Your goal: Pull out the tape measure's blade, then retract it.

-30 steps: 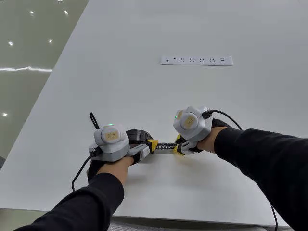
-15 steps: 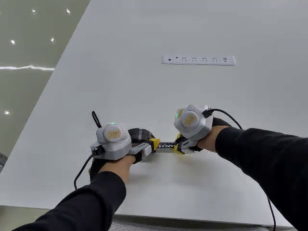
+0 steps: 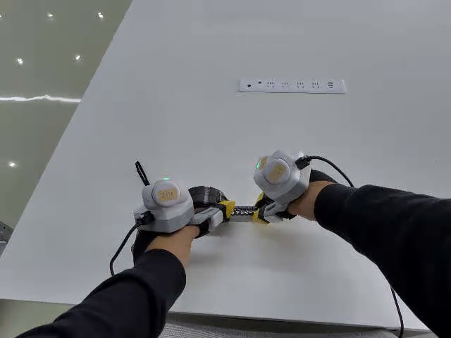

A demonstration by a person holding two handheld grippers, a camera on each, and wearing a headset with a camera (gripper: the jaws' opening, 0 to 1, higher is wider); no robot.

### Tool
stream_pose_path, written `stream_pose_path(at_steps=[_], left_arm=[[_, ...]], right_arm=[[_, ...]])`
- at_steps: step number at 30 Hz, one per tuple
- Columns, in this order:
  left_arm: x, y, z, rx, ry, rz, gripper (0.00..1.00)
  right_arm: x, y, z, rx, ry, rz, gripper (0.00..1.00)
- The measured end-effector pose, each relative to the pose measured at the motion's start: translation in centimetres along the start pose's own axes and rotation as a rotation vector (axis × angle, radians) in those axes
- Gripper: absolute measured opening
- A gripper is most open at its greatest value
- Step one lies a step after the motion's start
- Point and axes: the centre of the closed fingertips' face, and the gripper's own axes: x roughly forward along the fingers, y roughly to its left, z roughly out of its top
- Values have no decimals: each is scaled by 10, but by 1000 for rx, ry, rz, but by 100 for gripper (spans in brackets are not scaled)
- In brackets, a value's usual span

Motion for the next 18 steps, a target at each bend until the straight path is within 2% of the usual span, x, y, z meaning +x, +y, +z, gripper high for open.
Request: stream_pose_path(at_steps=[18], left_arm=[[0,0,0,-3,0,-3,61]], right_arm=[[2,0,4,12,-14,2,11]])
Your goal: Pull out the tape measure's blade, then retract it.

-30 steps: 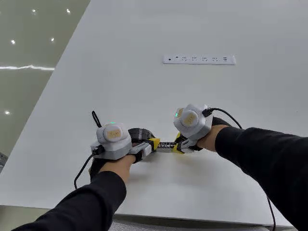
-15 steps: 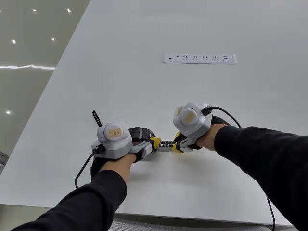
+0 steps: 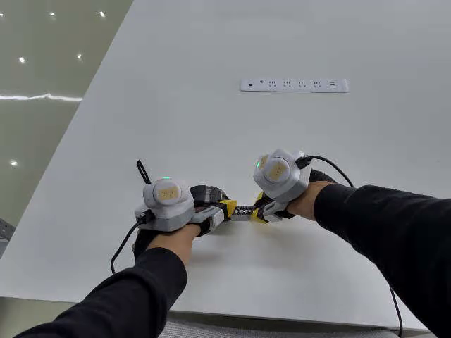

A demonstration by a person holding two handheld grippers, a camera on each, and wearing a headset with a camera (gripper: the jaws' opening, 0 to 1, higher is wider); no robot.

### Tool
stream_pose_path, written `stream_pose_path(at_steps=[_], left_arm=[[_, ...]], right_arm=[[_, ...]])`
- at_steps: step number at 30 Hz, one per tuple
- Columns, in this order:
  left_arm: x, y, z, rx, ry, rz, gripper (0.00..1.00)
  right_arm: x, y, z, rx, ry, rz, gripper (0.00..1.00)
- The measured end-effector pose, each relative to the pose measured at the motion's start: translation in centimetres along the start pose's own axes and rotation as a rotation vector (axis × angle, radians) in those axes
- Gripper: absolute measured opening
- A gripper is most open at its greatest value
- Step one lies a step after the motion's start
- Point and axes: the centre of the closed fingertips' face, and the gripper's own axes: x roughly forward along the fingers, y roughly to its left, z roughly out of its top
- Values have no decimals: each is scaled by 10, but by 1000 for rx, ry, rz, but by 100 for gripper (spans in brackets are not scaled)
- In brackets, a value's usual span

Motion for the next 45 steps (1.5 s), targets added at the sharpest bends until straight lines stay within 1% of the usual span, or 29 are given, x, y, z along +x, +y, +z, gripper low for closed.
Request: stream_pose_path(at_steps=[7,19,22,30,33,37,45], left_arm=[[-1,0,0,-1,2,-2,61],[-1,0,0,-3,2,-2,61],[-1,0,0,-4,3,-3,61],[0,1,-1,-1,7,-5,61],[0,0,0,1,7,-7,61],[0,0,-1,3,12,-9,61],[0,1,-1,0,10,-9,61]], right_arm=[[1,1,3,-12,-17,1,11],[4,3,6,2,-24,3,11],[4,4,6,-6,-24,1,11],[5,4,8,6,-31,4,11],[7,5,11,33,-46,11,11],[12,7,17,15,-46,7,11],[12,8,17,14,-45,5,11]])
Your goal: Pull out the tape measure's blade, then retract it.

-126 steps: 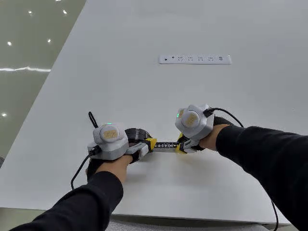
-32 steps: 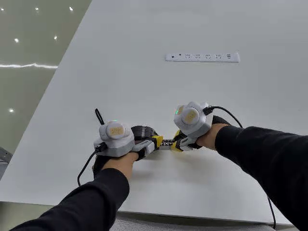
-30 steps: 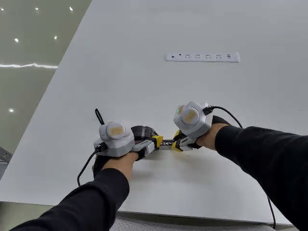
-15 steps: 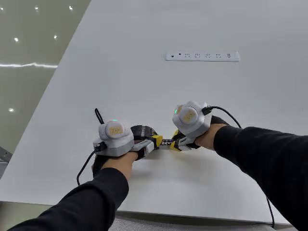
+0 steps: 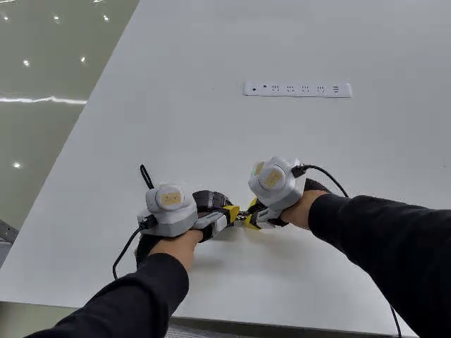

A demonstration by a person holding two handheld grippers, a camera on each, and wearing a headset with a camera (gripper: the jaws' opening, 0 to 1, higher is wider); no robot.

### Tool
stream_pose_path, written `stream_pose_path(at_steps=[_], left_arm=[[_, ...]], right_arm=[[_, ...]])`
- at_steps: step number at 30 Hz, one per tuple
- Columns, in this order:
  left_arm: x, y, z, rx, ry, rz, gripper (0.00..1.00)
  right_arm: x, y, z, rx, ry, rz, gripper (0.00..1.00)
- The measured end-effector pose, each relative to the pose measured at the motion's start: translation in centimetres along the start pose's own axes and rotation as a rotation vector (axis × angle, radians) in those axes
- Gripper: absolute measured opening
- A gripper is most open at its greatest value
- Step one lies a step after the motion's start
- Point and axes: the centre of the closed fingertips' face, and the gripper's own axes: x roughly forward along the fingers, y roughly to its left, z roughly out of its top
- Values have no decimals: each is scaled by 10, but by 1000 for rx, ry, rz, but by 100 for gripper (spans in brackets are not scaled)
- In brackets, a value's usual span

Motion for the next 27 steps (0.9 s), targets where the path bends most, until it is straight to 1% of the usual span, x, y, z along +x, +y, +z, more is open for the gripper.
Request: stream_pose_path(at_steps=[6,9,12,18,27], left_arm=[[-2,-1,0,-1,-1,1,61],[-2,-1,0,-2,-1,-1,61],[-1,-1,0,-2,-1,-2,61],[-1,-1,0,-2,1,-4,61],[-1,-1,0,-2,2,-5,61]], right_arm=[[0,0,1,1,-5,0,11],[1,1,3,20,-23,6,10],[1,2,3,13,-25,5,10],[2,2,5,22,-40,13,11],[3,4,8,15,-45,16,11]])
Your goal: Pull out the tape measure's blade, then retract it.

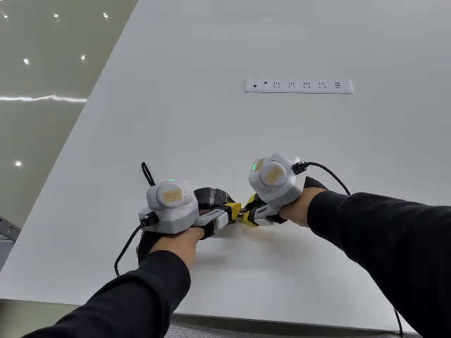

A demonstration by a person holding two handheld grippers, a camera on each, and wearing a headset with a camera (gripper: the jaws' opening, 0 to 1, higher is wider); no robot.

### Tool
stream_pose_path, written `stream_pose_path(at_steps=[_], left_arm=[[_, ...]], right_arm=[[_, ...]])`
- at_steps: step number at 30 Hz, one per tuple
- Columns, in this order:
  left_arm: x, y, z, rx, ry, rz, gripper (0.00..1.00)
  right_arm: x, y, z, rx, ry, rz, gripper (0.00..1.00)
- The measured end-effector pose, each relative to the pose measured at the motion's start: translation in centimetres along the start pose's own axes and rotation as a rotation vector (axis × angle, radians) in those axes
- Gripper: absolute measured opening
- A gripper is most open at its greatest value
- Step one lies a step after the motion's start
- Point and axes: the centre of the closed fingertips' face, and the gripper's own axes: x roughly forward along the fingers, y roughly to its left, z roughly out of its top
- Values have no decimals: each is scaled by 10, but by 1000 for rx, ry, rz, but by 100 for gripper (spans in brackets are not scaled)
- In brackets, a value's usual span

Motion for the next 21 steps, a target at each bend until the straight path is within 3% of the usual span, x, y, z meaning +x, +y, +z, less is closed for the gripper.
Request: stream_pose_path(at_steps=[21], left_arm=[[0,0,0,-3,0,-5,61]], right_arm=[[3,0,4,-11,-15,11,11]])
